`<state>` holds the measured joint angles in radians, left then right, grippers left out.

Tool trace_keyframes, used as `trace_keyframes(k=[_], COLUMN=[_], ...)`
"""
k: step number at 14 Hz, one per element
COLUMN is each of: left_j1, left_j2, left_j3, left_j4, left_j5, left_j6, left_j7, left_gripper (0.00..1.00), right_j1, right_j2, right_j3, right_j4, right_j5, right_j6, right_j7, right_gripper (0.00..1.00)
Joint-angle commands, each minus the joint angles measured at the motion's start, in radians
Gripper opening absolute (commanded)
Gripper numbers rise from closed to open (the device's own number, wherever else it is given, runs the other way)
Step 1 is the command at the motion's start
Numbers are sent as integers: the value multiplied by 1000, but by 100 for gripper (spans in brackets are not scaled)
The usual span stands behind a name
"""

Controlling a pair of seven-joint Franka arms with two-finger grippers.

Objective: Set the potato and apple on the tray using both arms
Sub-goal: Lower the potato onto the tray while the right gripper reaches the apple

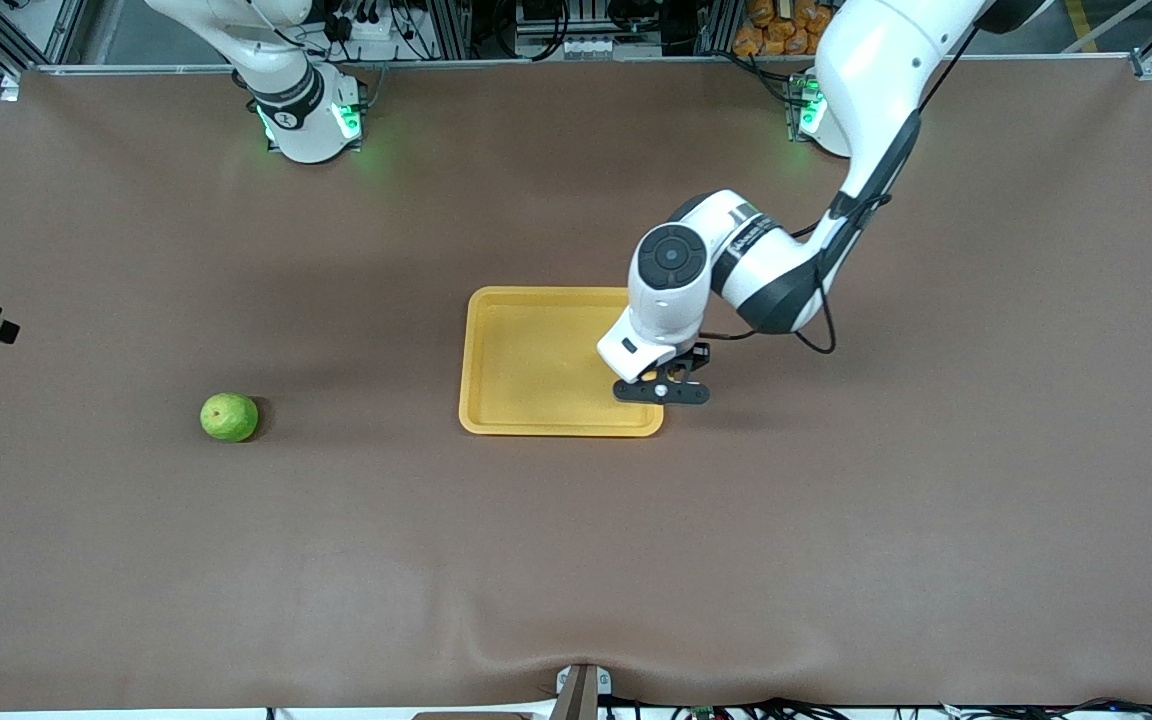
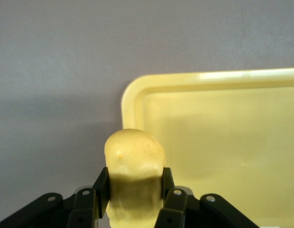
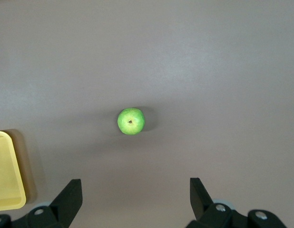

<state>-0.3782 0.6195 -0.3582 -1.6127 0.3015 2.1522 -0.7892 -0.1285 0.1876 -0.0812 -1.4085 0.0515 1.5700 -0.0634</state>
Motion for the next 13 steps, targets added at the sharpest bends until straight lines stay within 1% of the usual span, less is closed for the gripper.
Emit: trace_keyframes(k=[1, 4, 9, 11, 13], left_j1=[-37, -79, -108, -114, -114], left_j2=[51, 72, 103, 117, 124], left_j3=[4, 8, 13, 13, 13], left_j4=[60, 74, 69, 73, 73], left_j5=[21, 21, 48, 63, 80], left_j6=[-29, -28, -29, -29, -28], left_j7=[-45, -91, -117, -146, -150], left_gripper=[0, 0, 0, 0, 0], right_j1=[-5, -2, 10, 24, 16], right_j2=[3, 4, 13, 58, 65], right_j3=[3, 3, 3, 3, 3], right_j4=[19, 19, 14, 14, 10], right_j5=[10, 10, 10, 8, 11], right_j6=[-18, -18, -15, -12, -15], right_j7=[4, 4, 10, 11, 4], right_gripper=[100, 100, 100, 100, 100])
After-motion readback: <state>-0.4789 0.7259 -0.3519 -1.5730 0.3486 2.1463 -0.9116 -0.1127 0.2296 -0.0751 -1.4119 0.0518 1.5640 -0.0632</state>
